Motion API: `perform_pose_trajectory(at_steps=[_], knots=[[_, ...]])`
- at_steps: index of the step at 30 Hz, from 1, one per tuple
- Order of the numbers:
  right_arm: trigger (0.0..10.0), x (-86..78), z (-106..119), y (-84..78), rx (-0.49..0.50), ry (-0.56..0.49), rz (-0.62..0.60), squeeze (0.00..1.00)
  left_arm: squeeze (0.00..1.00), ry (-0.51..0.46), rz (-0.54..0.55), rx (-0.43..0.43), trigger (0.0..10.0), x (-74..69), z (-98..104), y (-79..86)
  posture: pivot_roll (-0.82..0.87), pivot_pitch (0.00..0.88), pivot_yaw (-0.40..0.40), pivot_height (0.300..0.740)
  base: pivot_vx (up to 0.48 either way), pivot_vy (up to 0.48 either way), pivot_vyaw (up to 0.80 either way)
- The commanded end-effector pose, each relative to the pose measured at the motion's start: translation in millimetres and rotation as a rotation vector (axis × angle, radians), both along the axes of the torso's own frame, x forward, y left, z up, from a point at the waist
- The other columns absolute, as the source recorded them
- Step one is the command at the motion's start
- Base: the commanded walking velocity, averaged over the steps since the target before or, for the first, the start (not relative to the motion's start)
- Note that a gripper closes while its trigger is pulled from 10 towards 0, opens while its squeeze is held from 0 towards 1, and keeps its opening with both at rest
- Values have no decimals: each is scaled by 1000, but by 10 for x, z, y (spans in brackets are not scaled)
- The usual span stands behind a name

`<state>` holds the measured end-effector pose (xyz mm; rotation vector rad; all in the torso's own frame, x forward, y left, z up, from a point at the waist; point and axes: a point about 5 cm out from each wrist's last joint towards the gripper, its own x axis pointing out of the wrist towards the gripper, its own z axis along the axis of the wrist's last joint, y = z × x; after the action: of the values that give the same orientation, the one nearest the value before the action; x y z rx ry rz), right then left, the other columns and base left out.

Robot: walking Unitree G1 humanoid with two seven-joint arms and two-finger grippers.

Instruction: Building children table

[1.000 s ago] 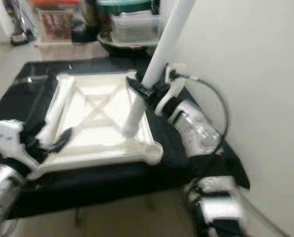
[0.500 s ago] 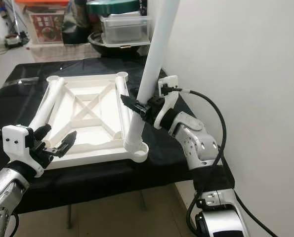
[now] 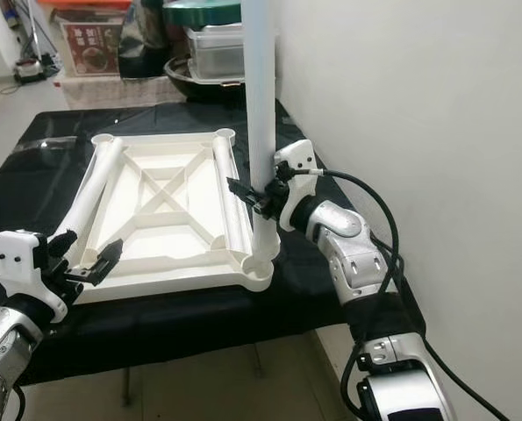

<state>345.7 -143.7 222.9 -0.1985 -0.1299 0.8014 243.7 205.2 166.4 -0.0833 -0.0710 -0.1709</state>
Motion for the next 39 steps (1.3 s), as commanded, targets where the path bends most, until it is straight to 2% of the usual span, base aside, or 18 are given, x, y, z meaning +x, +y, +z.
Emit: perform_pose_trajectory(at_steps=[1, 2, 4, 7, 9, 18, 21, 22, 27, 29, 39], knots=[[10000, -52, -22, 10, -3, 32, 41, 0, 0, 7, -2, -2, 10000, -7, -26, 8, 19, 0, -22, 740, 0, 0, 0], [10000, -52, -22, 10, -3, 32, 41, 0, 0, 7, -2, -2, 10000, -7, -26, 8, 19, 0, -22, 740, 0, 0, 0], [10000, -152, 17, 90, 10, 29, 110, 0, 0, 6, -3, -6, 10000, 16, -18, 17, 13, 0, -16, 740, 0, 0, 0], [10000, -186, 20, 124, 11, 25, 131, 0, 0, 5, -3, -8, 10000, 24, -15, 20, 13, 0, -16, 740, 0, 0, 0], [10000, -223, -27, 210, 17, 32, 157, 0, 0, 7, -4, -11, 10000, 36, -17, 22, 13, 0, -15, 740, 0, 0, 0], [10000, -243, -172, 334, 7, 59, 197, 0, 0, 10, 10, -13, 10000, 16, -27, 56, 28, 0, -32, 740, 0, 0, 0], [10000, -243, -199, 342, -9, 67, 210, 0, 0, 11, 14, -15, 10000, 9, -32, 60, 32, 0, -38, 740, 0, 0, 0], [10000, -236, -249, 334, -48, 80, 229, 0, 0, 13, 18, -16, 10000, -2, -44, 59, 38, 0, -47, 740, 0, 0, 0], [10000, -232, -262, 323, -66, 84, 235, 0, 0, 13, 19, -17, 10000, -5, -48, 58, 39, 0, -49, 740, 0, 0, 0], [10000, -217, -258, 276, -99, 90, 248, 0, 0, 16, 25, -19, 10000, -18, -59, 61, 41, 0, -59, 740, 0, 0, 0], [10000, -240, -258, 241, -83, 142, 281, 0, 0, 26, 23, -32, 10000, -29, -85, 52, 34, 0, -59, 740, 0, 0, 0]])
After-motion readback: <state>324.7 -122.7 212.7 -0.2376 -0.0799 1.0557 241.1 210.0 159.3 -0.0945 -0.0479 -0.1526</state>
